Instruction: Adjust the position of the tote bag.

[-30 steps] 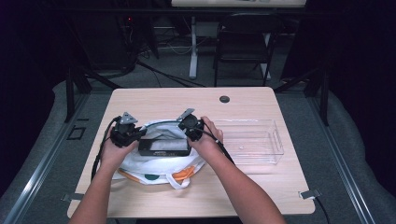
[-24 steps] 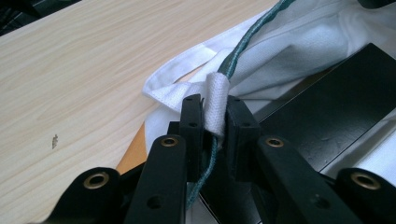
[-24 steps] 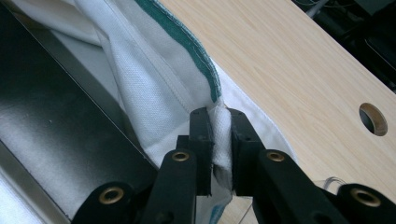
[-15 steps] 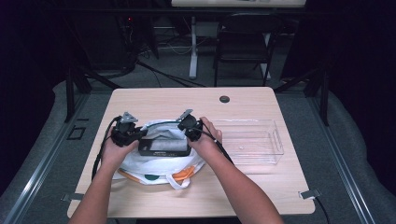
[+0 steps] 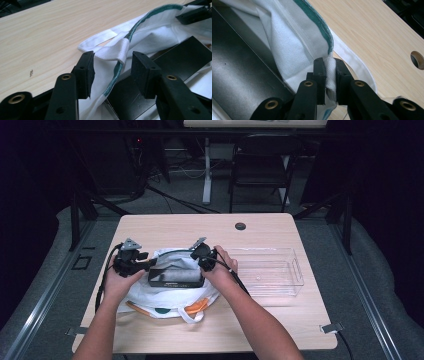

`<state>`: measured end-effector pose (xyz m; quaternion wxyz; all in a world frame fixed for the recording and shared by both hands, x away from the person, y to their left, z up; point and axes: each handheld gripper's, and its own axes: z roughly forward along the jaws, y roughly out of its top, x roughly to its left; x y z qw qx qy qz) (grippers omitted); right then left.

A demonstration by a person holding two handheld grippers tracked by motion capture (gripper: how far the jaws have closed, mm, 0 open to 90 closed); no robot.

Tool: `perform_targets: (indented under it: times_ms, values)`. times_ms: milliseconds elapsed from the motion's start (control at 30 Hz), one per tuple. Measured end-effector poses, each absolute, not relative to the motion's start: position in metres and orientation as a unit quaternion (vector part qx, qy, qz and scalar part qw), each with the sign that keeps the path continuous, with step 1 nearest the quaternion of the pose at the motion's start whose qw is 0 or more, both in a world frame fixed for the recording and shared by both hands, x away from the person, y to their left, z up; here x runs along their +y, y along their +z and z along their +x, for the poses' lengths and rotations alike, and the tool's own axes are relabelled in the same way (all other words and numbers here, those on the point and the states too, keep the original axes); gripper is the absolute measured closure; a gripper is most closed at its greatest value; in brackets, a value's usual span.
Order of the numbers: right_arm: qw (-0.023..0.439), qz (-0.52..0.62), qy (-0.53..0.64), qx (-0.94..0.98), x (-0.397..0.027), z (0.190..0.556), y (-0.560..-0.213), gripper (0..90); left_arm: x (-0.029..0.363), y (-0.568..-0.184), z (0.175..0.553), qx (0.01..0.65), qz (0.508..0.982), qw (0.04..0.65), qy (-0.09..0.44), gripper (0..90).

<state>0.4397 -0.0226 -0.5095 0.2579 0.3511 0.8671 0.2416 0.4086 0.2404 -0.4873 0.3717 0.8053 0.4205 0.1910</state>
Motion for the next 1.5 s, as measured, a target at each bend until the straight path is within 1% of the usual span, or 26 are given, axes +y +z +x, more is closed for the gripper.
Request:
perform_targets:
  times_ms: [133, 333, 567, 767, 967, 1067, 1233, 1367, 1500]
  values:
    - [0.257, 0.350, 0.244, 0.867, -0.023, 0.441, -0.511, 81.8, 0.245, -0.482, 0.402, 0.421, 0.802, 0.375, 0.196, 49.6]
    - [0.249, 0.350, 0.245, 0.869, -0.024, 0.443, -0.514, 81.7, 0.256, -0.476, 0.392, 0.426, 0.795, 0.380, 0.203, 48.2]
    - [0.240, 0.353, 0.250, 0.869, -0.027, 0.444, -0.516, 81.7, 0.269, -0.479, 0.385, 0.432, 0.795, 0.374, 0.204, 46.9]
    - [0.232, 0.355, 0.250, 0.870, -0.028, 0.446, -0.518, 81.6, 0.273, -0.485, 0.382, 0.424, 0.806, 0.362, 0.201, 46.6]
    - [0.233, 0.356, 0.253, 0.869, -0.029, 0.445, -0.519, 81.6, 0.269, -0.494, 0.386, 0.414, 0.824, 0.332, 0.200, 47.2]
    - [0.231, 0.356, 0.256, 0.869, -0.030, 0.445, -0.518, 81.5, 0.262, -0.498, 0.387, 0.400, 0.836, 0.310, 0.211, 52.7]
    - [0.229, 0.356, 0.264, 0.867, -0.032, 0.444, -0.520, 81.5, 0.255, -0.499, 0.388, 0.394, 0.846, 0.285, 0.218, 70.9]
    - [0.228, 0.358, 0.271, 0.864, -0.034, 0.444, -0.519, 81.5, 0.254, -0.494, 0.390, 0.393, 0.847, 0.283, 0.217, 84.4]
    - [0.230, 0.355, 0.273, 0.864, -0.035, 0.443, -0.518, 81.5, 0.252, -0.490, 0.395, 0.393, 0.850, 0.272, 0.219, 87.4]
